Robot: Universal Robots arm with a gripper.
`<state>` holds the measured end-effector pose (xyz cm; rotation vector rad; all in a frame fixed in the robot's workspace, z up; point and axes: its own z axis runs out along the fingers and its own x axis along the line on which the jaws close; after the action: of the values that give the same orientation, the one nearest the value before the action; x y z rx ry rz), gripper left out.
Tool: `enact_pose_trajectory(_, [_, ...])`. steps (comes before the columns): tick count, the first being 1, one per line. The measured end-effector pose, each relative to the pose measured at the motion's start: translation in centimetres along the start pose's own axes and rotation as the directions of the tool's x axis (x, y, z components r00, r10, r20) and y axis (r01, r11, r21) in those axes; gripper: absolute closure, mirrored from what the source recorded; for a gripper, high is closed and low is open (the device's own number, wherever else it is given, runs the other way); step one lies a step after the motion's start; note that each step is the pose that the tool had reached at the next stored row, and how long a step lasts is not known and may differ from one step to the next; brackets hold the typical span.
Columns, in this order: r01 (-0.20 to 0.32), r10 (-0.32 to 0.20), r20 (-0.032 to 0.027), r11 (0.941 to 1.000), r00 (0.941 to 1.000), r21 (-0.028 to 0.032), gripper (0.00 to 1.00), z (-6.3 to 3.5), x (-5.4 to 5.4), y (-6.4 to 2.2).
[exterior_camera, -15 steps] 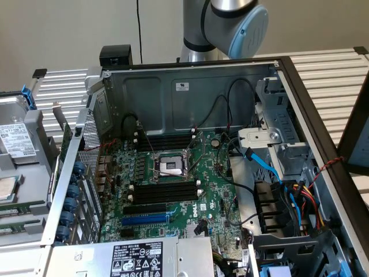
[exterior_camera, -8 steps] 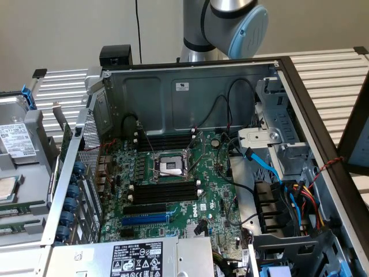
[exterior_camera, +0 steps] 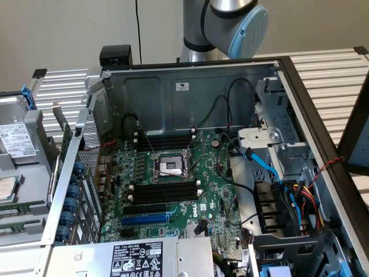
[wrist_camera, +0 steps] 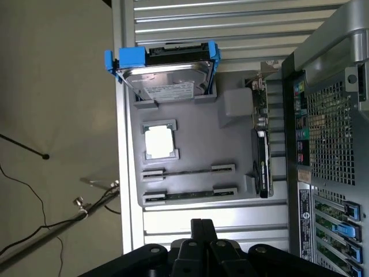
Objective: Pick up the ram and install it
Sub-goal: 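Reach for the ram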
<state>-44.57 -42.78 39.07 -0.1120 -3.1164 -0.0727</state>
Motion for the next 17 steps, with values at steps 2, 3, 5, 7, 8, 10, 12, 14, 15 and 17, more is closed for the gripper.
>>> enact_pose_trajectory(2, [0.003,-0.003,-0.0001,1.0000,1.0000,-0.0001,0.89,0.00,0.00,0.00])
enact_pose_trajectory(3, [0.007,-0.007,-0.0003,1.0000,1.0000,0.0001,0.89,0.00,0.00,0.00])
enact_pose_trajectory(5, [0.021,-0.021,-0.0011,0.9998,0.9998,0.0005,0.89,-0.01,0.01,0.00])
enact_pose_trajectory(7, [0.042,-0.042,-0.0019,0.9991,0.9991,0.0009,0.89,0.00,0.00,0.00])
enact_pose_trajectory(8, [0.056,-0.056,-0.0025,0.9985,0.9985,0.0011,0.89,0.00,0.00,0.00])
enact_pose_trajectory(10, [0.085,-0.085,-0.0040,0.9964,0.9963,0.0018,0.89,0.00,0.00,0.00])
enact_pose_trajectory(12, [0.116,-0.116,-0.0055,0.9932,0.9932,0.0024,0.89,0.00,0.00,0.00])
enact_pose_trajectory(14, [0.148,-0.148,-0.0070,0.9890,0.9890,0.0029,0.89,0.00,0.00,0.00])
enact_pose_trajectory(15, [0.163,-0.163,-0.0078,0.9866,0.9865,0.0032,0.89,0.00,0.00,0.00])
enact_pose_trajectory(17, [0.194,-0.194,-0.0093,0.9810,0.9809,0.0036,0.89,0.00,0.00,0.00])
